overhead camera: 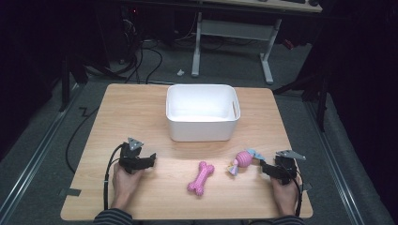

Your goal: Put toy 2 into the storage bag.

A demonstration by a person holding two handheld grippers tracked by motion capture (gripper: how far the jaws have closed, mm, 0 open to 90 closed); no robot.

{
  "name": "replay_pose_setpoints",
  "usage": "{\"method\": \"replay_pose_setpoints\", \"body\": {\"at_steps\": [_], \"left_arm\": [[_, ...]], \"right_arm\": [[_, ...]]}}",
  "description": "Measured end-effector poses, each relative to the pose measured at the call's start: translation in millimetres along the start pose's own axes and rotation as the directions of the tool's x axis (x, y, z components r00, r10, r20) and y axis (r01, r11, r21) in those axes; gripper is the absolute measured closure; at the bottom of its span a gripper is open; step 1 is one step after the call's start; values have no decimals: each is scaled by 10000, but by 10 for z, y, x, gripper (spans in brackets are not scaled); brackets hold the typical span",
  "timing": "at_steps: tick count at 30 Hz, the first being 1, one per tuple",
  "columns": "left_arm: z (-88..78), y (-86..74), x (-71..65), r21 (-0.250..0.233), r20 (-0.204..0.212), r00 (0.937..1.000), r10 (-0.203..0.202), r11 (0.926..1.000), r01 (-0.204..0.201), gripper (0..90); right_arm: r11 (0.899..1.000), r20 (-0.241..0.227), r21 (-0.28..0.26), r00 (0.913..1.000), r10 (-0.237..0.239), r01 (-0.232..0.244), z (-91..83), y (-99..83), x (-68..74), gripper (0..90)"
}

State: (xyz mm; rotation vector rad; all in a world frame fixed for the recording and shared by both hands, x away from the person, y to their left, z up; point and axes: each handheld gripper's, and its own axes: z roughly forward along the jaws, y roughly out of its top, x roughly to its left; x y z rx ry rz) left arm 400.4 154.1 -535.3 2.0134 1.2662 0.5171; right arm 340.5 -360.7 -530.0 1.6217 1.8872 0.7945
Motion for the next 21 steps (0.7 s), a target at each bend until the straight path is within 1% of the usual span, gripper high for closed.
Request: {"method": "replay_pose_setpoints", "body": {"at_steps": [1, 2, 5, 6, 7, 8, 11, 12, 17, 21], "left_arm": [[-7, 2, 0, -1, 90, 9999, -63, 10000, 63, 206], [-21, 6, -10, -103, 157, 9998, -139, 9998, 141, 205], [-37, 13, -19, -197, 254, 9995, -174, 9996, 179, 210], [-44, 16, -22, -252, 312, 9993, -195, 9995, 203, 210], [-58, 26, -31, -263, 460, 9987, -225, 9994, 237, 212], [-58, 26, -31, -263, 460, 9987, -225, 9994, 237, 212], [-90, 35, -66, -206, 531, 9985, -108, 9997, 119, 217], [-125, 36, -93, -174, 614, 9981, 21, 9998, -11, 218], [-177, 38, -123, -228, 753, 9971, 82, 9997, -65, 225], [-223, 51, -181, -272, 798, 9966, 209, 9995, -188, 232]], "right_arm": [[10000, 0, 0, 10000, 0, 0, 0, 0, 0, 298], [10000, 0, 0, 10000, -3, 3, 0, 0, 0, 298], [10000, 0, 0, 10000, -3, 3, 0, 0, 0, 298], [10000, 0, 0, 10000, -1, 1, 0, 0, 0, 298], [10000, -1, -1, 10000, -4, 4, 0, 0, 0, 298], [10000, -1, -1, 10000, -4, 4, 0, 0, 0, 298], [10000, 1, -2, 10000, -6, 6, 0, 0, 0, 298], [10000, 0, -1, 10000, -4, 4, 0, 0, 0, 298], [10000, 0, -2, 10000, 0, 0, 0, 0, 0, 298], [10000, -1, 0, 10000, -1, 1, 0, 0, 0, 298]]}}
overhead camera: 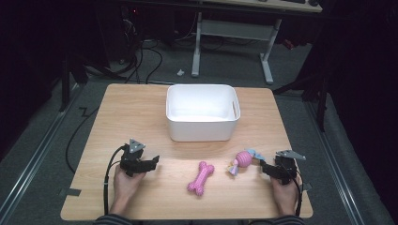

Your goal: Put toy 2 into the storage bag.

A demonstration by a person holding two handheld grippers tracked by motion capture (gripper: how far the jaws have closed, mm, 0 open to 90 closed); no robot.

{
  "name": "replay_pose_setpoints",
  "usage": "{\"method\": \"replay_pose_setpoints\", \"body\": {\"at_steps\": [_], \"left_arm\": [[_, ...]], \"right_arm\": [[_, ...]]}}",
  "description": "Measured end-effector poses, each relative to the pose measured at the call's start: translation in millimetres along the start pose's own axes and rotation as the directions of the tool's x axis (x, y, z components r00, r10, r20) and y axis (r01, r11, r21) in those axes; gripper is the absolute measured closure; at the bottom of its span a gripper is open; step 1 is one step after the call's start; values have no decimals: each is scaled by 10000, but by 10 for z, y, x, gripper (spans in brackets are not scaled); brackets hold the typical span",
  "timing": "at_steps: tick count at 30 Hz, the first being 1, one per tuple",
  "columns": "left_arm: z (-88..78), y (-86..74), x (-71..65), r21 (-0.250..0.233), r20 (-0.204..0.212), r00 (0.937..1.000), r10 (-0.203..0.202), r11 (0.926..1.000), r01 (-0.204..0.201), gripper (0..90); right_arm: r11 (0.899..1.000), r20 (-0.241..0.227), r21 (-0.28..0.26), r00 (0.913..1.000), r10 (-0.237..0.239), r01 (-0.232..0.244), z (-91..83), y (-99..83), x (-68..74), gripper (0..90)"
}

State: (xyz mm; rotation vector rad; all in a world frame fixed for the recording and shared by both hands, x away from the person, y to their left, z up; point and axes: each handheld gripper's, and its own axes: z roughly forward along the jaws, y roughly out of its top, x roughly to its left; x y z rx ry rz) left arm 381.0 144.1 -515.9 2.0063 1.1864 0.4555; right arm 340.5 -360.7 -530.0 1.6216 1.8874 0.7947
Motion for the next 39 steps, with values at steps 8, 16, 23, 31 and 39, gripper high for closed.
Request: {"method": "replay_pose_setpoints", "body": {"at_steps": [8, 16, 23, 31, 39], "left_arm": [[-51, 73, -136, -44, 435, 9981, 432, 9991, -430, 249], [-113, 159, -326, -240, 751, 9939, 812, 9965, -796, 298], [-145, 218, -476, -147, 1353, 9873, 838, 9965, -825, 317], [-138, 310, -692, 68, 1798, 9747, 1327, 9907, -1361, 313], [-102, 378, -928, 338, 2136, 9622, 1689, 9831, -1801, 316]], "right_arm": [[10000, 2, -2, 10000, -3, 3, 0, 0, 0, 298], [10000, 39, -17, 10000, -6, 6, 4, 4, 0, 302], [10000, 41, -17, 10000, -5, 5, 5, 5, 0, 302], [10000, 43, -21, 10000, -9, 9, 6, 5, -1, 302], [10000, 44, -19, 10000, -9, 9, 6, 6, -1, 302]]}}
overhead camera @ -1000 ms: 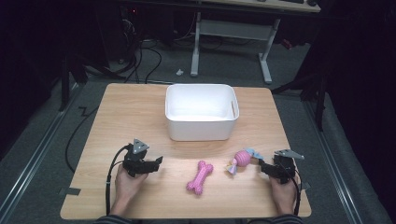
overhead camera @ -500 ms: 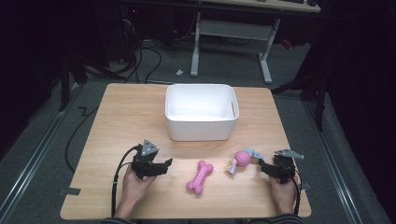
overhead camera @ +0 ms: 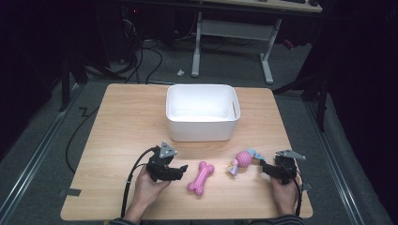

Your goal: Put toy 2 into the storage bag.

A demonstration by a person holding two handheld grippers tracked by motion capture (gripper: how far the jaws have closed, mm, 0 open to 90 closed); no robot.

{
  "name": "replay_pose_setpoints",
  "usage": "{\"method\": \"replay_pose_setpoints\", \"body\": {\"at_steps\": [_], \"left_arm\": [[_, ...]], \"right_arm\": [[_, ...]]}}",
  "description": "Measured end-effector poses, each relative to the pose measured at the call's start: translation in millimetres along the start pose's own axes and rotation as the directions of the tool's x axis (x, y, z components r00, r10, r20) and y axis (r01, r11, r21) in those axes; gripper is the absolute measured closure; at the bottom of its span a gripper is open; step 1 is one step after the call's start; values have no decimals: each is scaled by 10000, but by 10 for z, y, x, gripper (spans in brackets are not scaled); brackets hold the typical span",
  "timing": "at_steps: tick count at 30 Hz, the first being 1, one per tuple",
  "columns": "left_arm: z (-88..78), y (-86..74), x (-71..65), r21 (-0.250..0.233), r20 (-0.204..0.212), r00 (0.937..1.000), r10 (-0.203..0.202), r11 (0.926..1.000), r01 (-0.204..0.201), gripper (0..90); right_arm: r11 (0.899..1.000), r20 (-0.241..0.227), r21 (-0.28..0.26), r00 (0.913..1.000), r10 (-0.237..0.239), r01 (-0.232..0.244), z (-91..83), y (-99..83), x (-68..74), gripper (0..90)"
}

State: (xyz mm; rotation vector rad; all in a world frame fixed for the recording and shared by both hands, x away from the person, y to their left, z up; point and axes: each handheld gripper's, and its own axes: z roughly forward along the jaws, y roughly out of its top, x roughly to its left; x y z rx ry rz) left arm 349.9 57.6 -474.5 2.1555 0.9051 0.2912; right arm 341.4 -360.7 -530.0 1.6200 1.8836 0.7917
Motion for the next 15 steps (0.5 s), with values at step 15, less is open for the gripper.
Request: {"method": "replay_pose_setpoints", "body": {"at_steps": [15], "left_arm": [[250, 122, -343, 764, 567, 9946, 865, 9929, -907, 326]], "right_arm": [[10000, -4, -3, 10000, -7, 7, 1, 1, -1, 302]]}}
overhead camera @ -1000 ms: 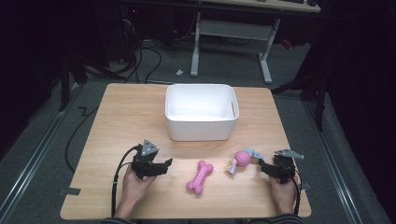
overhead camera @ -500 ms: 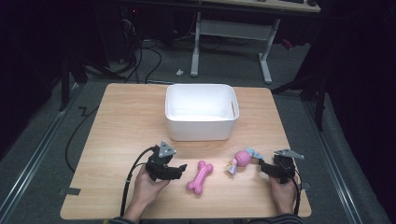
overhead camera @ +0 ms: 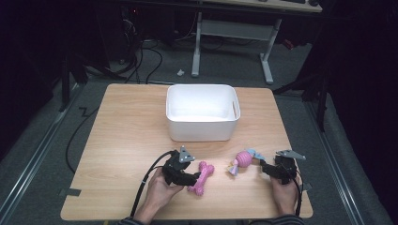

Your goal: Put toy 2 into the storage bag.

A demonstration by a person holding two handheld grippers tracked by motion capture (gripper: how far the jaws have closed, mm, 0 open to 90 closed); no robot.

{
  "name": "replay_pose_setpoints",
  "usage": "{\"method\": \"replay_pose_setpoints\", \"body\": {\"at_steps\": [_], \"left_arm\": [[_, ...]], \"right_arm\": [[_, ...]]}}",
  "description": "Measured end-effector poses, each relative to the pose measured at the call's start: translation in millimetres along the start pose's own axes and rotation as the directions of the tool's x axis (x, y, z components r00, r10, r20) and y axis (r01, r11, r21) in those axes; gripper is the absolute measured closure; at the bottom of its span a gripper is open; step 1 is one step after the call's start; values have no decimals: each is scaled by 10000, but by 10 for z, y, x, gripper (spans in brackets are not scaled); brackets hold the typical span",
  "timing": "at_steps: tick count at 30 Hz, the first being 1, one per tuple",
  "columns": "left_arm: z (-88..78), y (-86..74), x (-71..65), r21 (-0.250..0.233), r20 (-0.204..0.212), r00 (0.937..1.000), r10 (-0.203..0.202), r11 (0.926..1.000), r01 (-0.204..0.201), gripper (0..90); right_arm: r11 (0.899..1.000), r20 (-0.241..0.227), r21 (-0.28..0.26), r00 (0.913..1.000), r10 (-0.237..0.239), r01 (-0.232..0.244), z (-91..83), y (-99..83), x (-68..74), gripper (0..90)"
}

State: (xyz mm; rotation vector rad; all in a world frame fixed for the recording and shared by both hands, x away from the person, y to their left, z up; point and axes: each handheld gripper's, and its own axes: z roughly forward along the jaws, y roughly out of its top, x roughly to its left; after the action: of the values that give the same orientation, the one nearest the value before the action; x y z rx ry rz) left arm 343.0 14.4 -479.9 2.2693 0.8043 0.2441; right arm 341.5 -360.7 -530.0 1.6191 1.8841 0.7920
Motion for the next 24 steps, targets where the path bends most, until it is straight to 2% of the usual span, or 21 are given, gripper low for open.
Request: {"method": "replay_pose_setpoints", "body": {"at_steps": [9, 11, 24], "left_arm": [[126, 48, -72, 313, 230, 9997, -77, 9995, 70, 320], [174, 51, -90, 493, 242, 9996, -127, 9987, 115, 312], [276, 42, -118, 852, 235, 9988, -420, 9956, 399, 304]], "right_arm": [[10000, -3, 1, 10000, 0, 0, 0, 0, 0, 302], [10000, -3, 2, 10000, -2, 2, 0, 0, 0, 301], [10000, 1, 6, 10000, -3, 3, 0, 0, 1, 300]]}}
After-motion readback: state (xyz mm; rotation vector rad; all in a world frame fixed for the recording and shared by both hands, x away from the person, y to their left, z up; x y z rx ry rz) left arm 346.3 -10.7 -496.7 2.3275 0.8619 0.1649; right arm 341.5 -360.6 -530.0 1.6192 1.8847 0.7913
